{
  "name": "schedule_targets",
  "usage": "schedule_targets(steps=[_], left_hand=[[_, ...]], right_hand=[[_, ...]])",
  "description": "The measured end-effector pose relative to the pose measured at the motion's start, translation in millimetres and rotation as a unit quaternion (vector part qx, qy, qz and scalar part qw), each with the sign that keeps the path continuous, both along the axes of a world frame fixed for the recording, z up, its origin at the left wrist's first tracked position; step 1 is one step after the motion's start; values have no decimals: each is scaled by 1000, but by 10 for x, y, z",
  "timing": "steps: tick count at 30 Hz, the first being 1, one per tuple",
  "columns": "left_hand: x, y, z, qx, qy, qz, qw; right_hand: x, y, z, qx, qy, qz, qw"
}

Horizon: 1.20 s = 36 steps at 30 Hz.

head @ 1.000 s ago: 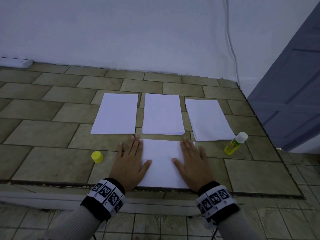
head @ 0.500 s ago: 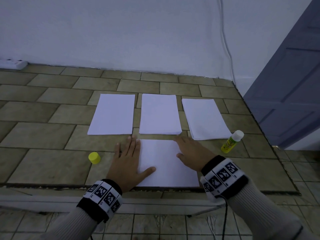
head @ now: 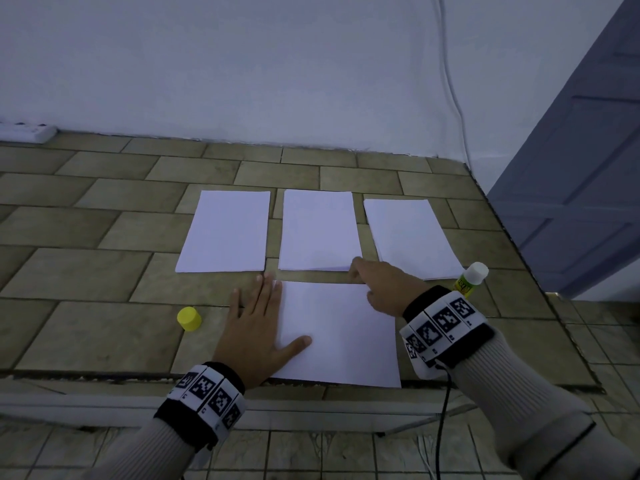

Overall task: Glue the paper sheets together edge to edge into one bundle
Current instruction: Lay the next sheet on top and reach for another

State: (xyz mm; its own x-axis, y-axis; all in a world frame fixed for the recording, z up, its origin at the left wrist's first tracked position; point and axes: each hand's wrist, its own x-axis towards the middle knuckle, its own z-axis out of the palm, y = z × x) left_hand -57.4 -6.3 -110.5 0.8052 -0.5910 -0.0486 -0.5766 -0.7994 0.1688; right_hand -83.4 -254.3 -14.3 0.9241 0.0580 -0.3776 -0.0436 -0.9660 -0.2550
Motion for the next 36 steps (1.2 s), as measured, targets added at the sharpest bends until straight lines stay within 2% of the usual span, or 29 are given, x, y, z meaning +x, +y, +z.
schedule_targets(steps=[4, 7, 12, 17, 20, 28, 36], left_hand=[[-13, -9, 27, -15, 7, 6, 1000], [-21, -6, 62, -31, 21, 15, 999], [-25, -5, 57, -57, 23, 22, 998], [-21, 4, 30, -66, 17, 22, 997], [-18, 8, 27, -68, 19, 21, 997], [1, 5, 34, -30, 9, 21, 999], [-3, -1, 52, -29, 10, 26, 999]], right_hand=[[-61, -113, 174, 45, -16, 9, 999], [-84, -226, 437, 53, -62, 4, 997], [-9, -472, 757, 111, -174, -80, 975], [232, -469, 500, 201, -245, -194, 928], [385, -378, 228, 238, -241, -238, 910], [661, -239, -208, 227, -210, -290, 906], [740, -166, -291, 151, -188, -261, 935]])
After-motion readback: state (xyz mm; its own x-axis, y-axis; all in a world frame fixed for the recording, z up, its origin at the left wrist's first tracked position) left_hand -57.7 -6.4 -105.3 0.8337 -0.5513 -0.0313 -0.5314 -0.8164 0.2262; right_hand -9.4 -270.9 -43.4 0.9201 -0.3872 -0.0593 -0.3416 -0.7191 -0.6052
